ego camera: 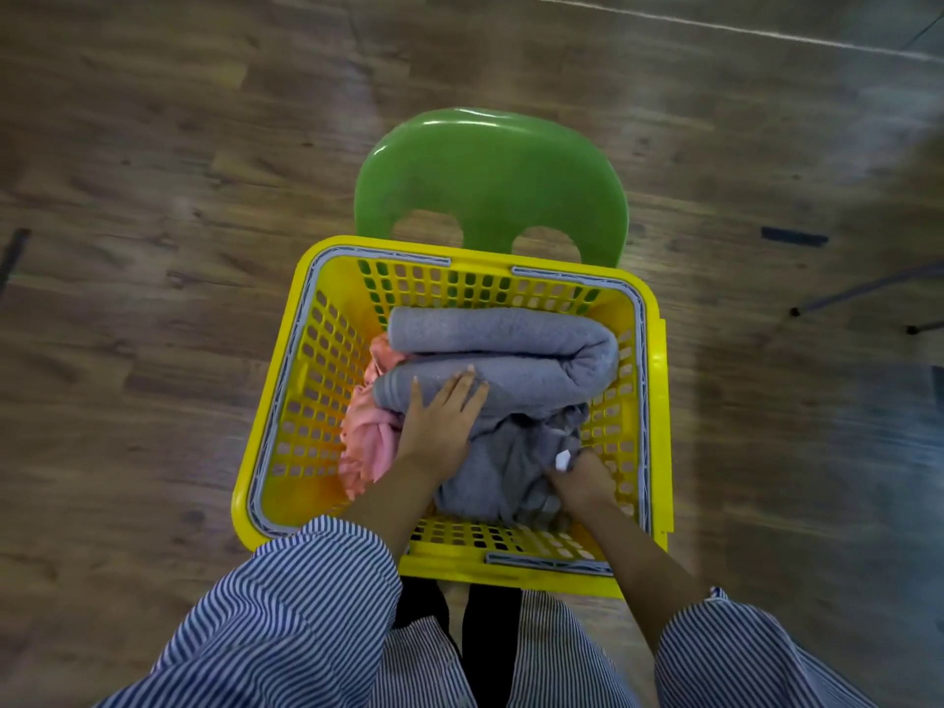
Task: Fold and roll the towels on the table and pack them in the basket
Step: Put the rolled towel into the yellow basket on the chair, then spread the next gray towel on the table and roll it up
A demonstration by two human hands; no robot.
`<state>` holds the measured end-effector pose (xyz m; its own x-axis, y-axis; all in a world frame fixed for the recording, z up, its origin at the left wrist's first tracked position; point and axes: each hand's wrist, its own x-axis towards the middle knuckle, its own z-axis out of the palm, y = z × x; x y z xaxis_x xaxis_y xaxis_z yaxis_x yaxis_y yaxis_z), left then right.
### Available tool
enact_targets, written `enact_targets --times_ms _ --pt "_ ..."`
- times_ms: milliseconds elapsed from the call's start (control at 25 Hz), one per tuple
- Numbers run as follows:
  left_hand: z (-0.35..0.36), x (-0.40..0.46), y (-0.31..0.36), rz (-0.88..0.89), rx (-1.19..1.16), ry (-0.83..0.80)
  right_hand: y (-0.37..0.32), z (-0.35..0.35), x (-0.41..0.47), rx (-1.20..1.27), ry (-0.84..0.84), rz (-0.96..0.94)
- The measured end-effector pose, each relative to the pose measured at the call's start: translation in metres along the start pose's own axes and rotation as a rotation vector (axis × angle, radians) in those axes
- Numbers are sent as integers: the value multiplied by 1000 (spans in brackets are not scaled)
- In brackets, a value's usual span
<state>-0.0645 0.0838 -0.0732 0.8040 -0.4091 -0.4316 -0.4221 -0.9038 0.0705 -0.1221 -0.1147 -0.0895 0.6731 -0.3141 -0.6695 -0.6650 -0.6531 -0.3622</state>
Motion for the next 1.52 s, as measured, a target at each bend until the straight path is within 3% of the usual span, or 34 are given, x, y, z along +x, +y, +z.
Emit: enact_targets --times_ms 320,400,480,560,640,720,920,1120,1240,1360,1440,1520 --pt "-68 -15 1 125 138 74 -42 -41 -37 62 479 -539" --pt "-86 -15 -2 225 45 250 -70 -61 -49 216 560 -568" --pt "-106 -20 -4 400 -26 543 -97 -85 -58 320 608 -606" --pt "-130 -26 -5 502 -15 674 -122 -104 -66 411 594 -650" --pt "-155 -30 -4 510 -12 767 -150 -122 -80 538 566 -675" --pt "-181 -35 -5 467 -45 870 -180 -146 -97 641 648 -743" --pt "-261 -39 -22 320 -258 1094 -257 -220 -151 959 636 -976" --pt "-358 -62 -12 393 -510 1318 -319 -306 -227 1069 706 -1228" --pt "-381 -74 8 344 -662 1297 -331 -329 -251 1058 660 -1257" --pt "-374 -70 5 103 -615 1132 -318 -334 -248 1003 733 -1211" --pt "-365 -69 -3 -8 -712 1080 -306 -344 -245 1015 793 -1160" --pt "-364 -71 1 25 -824 1043 -299 -350 -250 1053 777 -1139"
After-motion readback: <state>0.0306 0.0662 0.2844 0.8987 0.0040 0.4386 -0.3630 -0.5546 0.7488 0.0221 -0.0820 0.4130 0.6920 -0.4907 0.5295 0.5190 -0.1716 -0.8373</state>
